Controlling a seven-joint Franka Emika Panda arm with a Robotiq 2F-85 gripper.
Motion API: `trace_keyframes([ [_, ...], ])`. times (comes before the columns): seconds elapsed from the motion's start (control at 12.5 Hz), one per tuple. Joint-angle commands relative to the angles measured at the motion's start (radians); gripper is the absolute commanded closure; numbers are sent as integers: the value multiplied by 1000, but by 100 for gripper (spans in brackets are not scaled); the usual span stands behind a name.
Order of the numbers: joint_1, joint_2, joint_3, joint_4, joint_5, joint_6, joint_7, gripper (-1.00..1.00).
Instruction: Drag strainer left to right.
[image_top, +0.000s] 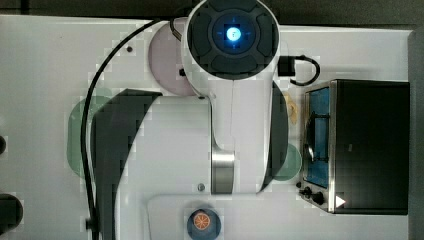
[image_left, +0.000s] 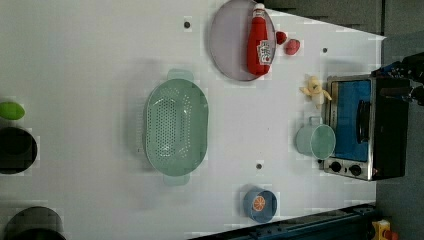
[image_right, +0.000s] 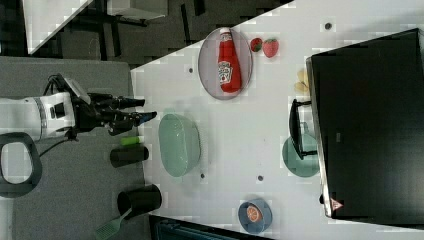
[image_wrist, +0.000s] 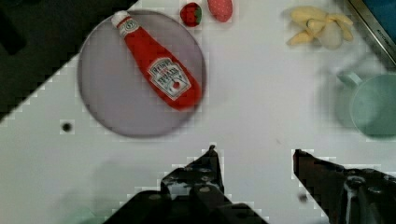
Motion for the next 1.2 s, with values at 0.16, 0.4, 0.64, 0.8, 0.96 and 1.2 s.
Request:
trace_keyframes([
  [0.16,-18,-444,-64,-251,-37,-207,90,-82],
  [0.4,-9,-439,-41,-260,-24,-200,90,-100],
  [0.64,21,-401,60,-275,29,-160,105,-100],
  [0.8,29,-346,162,-277,29,-107,181,-100],
  [0.96,31,-274,272,-277,29,-39,301,-100],
  [1.2,33,-134,417,-278,29,109,570,-100],
])
